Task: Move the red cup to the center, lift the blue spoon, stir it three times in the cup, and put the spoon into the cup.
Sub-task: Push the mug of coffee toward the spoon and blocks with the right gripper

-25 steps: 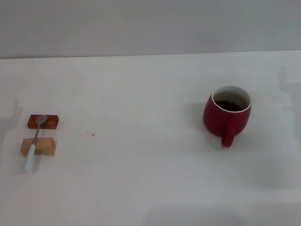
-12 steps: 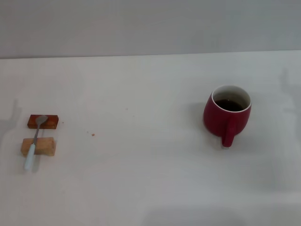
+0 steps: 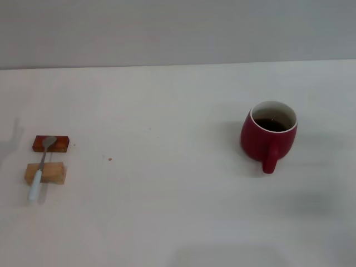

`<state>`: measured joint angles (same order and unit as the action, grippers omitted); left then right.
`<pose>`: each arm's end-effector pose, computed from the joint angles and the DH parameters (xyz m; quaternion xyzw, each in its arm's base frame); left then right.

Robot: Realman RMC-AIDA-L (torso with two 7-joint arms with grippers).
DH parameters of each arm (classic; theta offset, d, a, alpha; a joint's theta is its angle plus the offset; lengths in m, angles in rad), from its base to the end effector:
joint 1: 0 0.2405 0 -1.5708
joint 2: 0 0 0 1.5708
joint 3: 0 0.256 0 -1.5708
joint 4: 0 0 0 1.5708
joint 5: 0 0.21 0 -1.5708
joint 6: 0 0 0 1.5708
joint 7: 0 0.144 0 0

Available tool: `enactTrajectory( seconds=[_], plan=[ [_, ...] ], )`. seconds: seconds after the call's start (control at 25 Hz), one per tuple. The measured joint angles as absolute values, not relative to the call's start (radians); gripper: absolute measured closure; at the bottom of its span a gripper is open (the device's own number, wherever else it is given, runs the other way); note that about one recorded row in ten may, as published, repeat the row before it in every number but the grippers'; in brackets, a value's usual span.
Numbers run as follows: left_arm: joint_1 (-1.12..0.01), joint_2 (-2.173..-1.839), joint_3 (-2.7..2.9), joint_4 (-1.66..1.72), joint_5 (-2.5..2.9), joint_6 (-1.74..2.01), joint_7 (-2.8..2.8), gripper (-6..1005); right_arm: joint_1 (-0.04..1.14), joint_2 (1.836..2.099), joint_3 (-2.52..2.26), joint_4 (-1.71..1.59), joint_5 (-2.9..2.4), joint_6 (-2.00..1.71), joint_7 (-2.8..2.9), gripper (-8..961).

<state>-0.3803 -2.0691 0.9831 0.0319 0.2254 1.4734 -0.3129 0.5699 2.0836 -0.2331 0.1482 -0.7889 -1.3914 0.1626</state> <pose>-0.3601 0.2946 0.0613 -0.5629 -0.2085 -0.3805 0.7035 0.3250 0.3420 0.0273 -0.5409 0.2580 0.3786 0.7053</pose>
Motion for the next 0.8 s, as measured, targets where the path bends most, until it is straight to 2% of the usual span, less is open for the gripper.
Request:
enactTrajectory(
  seconds=[0.2,0.44,0.64,0.8],
  plan=[
    [-0.385,-2.068,0.982,0.031,0.225,1.470,-0.313,184,0.501,2.078,-0.236,0.166,-0.856,-1.436,0.171,347],
    [-0.394,-2.068,0.987,0.031,0.225,1.469,-0.313,184,0.473,2.070,-0.236,0.056,-1.046,-1.334,0.378,575],
    [-0.401,-2.070,0.987,0.029,0.225,1.468,-0.313,183,0.466,2.069,-0.236,-0.147,-1.344,-1.209,0.701,805],
    [-0.402,-2.071,0.988,0.027,0.226,1.468,-0.313,183,0.490,2.067,-0.249,-0.295,-1.597,-1.156,0.930,905]
  ],
)
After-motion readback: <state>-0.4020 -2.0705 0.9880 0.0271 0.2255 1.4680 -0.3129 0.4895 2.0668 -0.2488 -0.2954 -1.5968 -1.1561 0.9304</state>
